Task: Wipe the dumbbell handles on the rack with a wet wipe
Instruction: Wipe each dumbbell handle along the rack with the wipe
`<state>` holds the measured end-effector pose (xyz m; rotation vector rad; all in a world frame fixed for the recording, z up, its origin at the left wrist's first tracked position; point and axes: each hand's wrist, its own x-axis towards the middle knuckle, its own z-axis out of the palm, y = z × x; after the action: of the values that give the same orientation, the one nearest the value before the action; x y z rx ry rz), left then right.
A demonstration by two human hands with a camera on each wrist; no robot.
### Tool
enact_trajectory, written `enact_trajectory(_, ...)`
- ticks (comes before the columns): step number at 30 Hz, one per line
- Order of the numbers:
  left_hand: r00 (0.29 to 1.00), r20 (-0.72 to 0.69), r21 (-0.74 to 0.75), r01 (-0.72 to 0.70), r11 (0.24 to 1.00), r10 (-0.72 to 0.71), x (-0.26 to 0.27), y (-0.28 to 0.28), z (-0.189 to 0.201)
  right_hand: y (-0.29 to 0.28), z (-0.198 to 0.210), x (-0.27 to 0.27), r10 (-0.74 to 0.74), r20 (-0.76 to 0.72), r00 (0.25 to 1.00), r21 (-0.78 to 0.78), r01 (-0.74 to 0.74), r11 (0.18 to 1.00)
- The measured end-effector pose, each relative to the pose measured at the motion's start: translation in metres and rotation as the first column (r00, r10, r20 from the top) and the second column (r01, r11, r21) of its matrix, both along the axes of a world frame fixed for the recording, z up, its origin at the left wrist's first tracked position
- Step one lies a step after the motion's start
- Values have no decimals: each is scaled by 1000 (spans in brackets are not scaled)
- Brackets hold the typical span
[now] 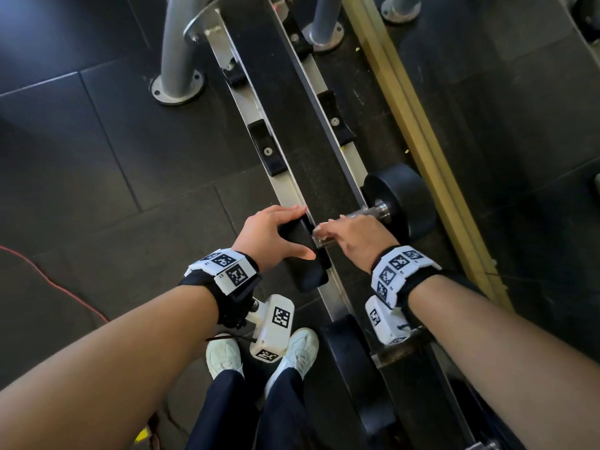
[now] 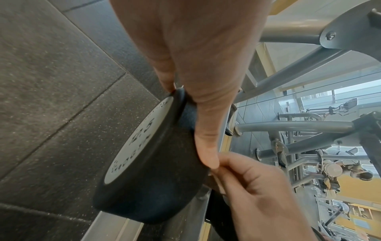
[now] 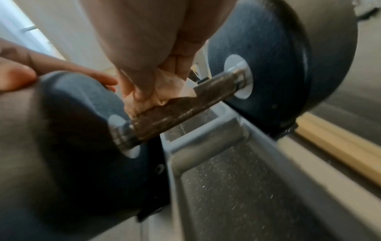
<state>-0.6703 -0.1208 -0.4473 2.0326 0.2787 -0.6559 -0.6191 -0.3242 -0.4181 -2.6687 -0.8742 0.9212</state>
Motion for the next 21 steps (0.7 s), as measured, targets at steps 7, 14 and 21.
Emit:
enact_trajectory(7,1000,-8,0,-4,1000,4,0,1,0,-9,4,12,-84,126,988,-178,106,978)
enact_trajectory(14,1000,-10,7,-17,1000,17,-1,-1,2,-3,-1,-4,9,-30,1000,-56,-11,998)
enact_trajectory(21,1000,-19,-2,-25,1000,25,0,-1,2,-12,-4,-19,-98,118,988,33,95,995)
